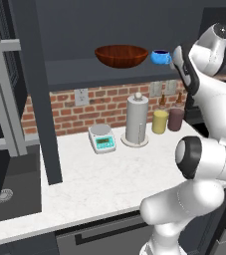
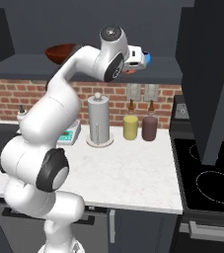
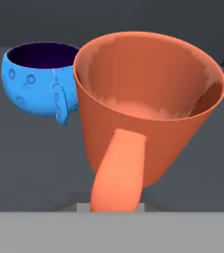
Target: Gather all objects into one cabinet and sort the glasses and bowls to opposite sides.
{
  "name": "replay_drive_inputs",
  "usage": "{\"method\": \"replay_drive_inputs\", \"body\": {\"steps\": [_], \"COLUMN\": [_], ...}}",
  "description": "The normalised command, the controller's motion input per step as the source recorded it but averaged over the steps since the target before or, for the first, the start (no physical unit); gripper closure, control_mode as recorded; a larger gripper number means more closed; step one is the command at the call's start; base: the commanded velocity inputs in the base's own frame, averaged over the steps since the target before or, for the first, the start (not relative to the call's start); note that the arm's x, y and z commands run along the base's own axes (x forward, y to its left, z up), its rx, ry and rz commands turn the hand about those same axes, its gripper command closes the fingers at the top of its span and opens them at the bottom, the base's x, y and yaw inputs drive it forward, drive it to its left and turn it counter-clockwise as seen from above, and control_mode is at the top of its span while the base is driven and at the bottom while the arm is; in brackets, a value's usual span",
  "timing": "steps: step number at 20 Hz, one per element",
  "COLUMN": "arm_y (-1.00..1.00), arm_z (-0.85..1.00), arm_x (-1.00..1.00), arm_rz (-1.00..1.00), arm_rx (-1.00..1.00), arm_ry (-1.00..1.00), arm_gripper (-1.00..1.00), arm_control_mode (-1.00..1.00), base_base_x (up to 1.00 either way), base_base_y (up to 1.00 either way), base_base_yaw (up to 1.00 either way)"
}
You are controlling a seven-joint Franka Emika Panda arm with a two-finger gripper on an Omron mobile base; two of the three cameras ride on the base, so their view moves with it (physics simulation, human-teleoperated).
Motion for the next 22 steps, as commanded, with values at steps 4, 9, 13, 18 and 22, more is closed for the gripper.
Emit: {"method": "replay_drive_inputs", "body": {"steps": [4, 9, 13, 18, 22], "arm_y": [-0.17, -0.17, -0.08, -0.03, 0.00], "arm_z": [-0.02, 0.00, -0.02, -0.03, -0.15], "arm_x": [0.44, 0.38, 0.19, 0.01, 0.00], "arm_rz": [0.00, 0.00, 0.00, 0.00, 0.00], "arm_rx": [0.00, 0.00, 0.00, 0.00, 0.00], "arm_ry": [0.06, 0.07, 0.04, 0.01, 0.00], "arm_gripper": [1.00, 1.00, 1.00, 1.00, -1.00], "arm_control_mode": [-1.00, -1.00, -1.00, -1.00, -1.00], "base_base_x": [0.00, 0.00, 0.00, 0.00, 0.00], "base_base_y": [0.00, 0.00, 0.00, 0.00, 0.00], "base_base_yaw": [0.00, 0.00, 0.00, 0.00, 0.00]}}
